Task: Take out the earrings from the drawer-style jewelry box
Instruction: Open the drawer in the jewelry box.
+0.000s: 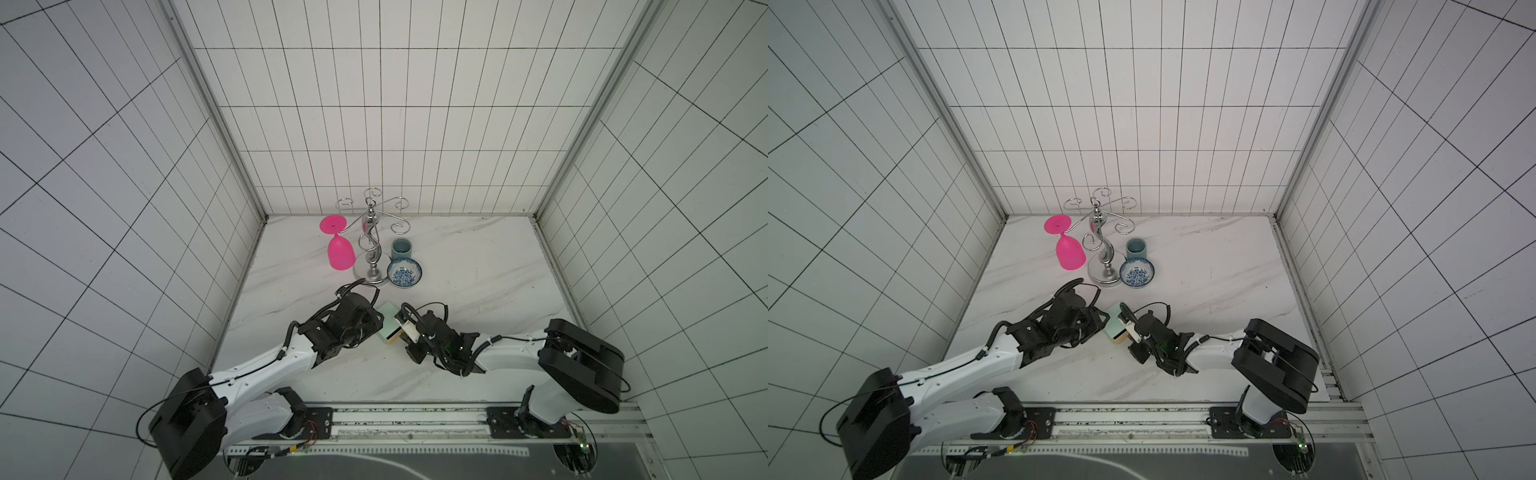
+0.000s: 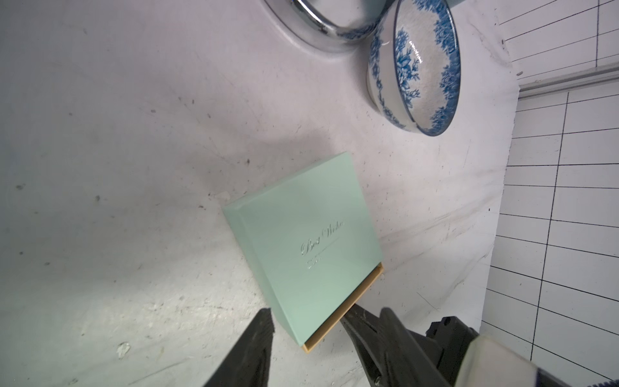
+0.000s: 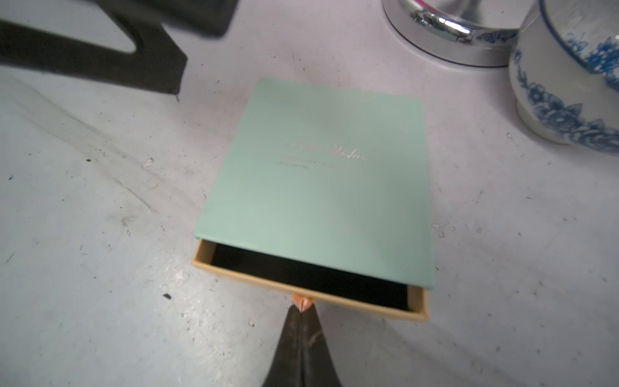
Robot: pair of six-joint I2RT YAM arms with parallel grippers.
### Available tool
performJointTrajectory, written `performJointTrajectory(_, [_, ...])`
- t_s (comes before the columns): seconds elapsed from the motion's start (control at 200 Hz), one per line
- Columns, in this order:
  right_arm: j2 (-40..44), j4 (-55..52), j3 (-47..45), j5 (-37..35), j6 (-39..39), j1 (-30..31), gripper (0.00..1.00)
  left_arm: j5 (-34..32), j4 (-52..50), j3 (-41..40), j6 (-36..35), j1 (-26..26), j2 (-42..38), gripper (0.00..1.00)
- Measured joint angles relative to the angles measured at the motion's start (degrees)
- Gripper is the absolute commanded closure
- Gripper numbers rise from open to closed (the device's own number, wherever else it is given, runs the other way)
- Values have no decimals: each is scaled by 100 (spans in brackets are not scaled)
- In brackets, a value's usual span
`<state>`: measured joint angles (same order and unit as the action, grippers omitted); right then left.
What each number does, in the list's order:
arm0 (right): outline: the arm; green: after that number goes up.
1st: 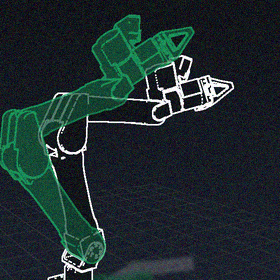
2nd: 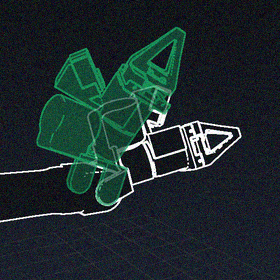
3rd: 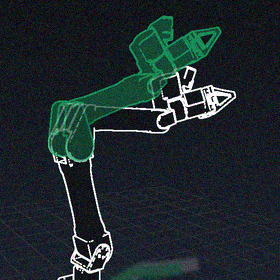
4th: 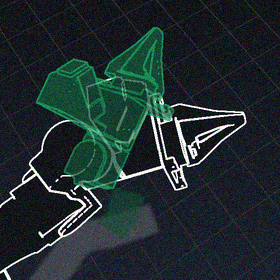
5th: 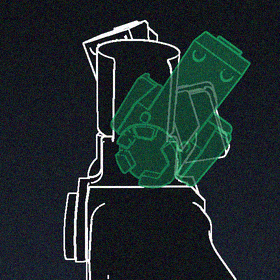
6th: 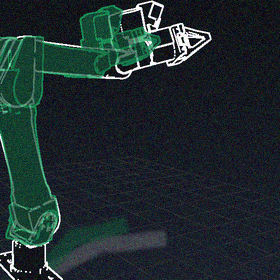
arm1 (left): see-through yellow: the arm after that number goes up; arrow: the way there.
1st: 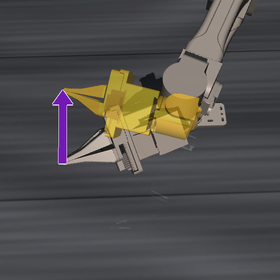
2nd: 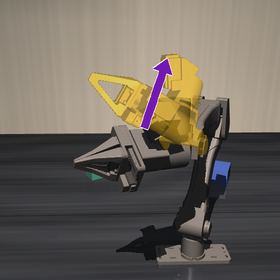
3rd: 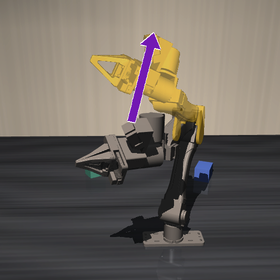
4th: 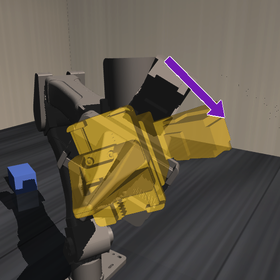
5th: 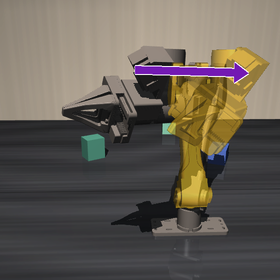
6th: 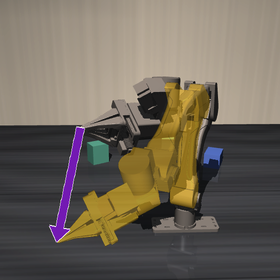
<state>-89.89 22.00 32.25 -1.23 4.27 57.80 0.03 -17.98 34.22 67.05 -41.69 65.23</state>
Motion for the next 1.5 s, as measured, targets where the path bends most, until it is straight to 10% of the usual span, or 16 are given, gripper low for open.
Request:
performJointTrajectory(0.49, [-31,-101,-46,83,214,-7,100,380,697,-83,240,59,1440,42])
performJointTrajectory(1.499, [619,-654,-525,153,994,190,100,306,1298,-87,562,61,1709,50])
